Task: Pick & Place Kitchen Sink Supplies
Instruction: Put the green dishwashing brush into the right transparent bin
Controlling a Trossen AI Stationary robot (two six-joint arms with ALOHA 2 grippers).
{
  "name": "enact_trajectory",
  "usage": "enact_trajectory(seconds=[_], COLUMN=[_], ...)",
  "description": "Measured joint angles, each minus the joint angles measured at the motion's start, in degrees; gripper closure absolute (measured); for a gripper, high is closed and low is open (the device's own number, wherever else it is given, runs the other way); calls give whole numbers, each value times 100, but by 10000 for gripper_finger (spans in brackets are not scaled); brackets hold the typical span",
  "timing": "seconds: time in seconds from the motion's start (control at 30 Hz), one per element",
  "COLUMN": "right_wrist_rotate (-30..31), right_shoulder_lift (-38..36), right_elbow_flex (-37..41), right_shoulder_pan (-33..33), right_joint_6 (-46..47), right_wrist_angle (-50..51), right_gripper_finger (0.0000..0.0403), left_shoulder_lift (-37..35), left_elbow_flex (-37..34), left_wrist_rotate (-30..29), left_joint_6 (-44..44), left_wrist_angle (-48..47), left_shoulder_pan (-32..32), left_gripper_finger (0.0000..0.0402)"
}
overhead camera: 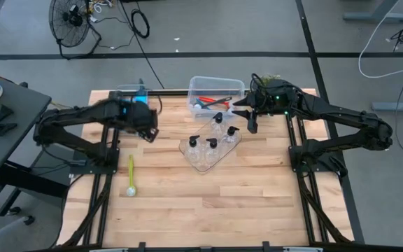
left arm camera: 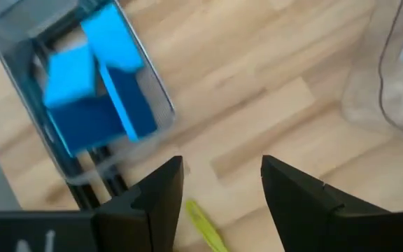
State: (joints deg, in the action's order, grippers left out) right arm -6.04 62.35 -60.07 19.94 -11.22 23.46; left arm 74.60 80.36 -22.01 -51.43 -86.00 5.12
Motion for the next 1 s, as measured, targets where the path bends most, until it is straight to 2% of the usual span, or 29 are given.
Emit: enact_trajectory(seconds=[0.07,0.23,0.43,0.67,0.8,1.0], right_wrist_rotate=[-2,-153,-254,-254,-249,-247], right_shoulder_lift=[0,-2,-2,-2,-2,-2], right_elbow_flex=[2,2,2,0,0,0], right_shoulder_pan=[0,0,0,0,0,0], right_joint_6=[7,-2,-24,-24,-24,-24], right_wrist_angle=[-88,-154,-154,-157,-159,-157], right_gripper_finger=[262,262,262,262,262,262], left_shoulder_lift=[-4,-19,40,42,40,40], left_elbow_flex=[-230,-1008,-1720,-2131,-2267,-2710], left_wrist_rotate=[73,714,1852,2043,2198,2816], left_joint_6=[-448,-1390,-2770,-3762,-3976,-4758], left_wrist_angle=[-19,-34,570,939,1115,1827], left_shoulder_pan=[-277,-836,-1231,-1489,-1611,-1879], left_gripper_finger=[204,204,204,205,205,205])
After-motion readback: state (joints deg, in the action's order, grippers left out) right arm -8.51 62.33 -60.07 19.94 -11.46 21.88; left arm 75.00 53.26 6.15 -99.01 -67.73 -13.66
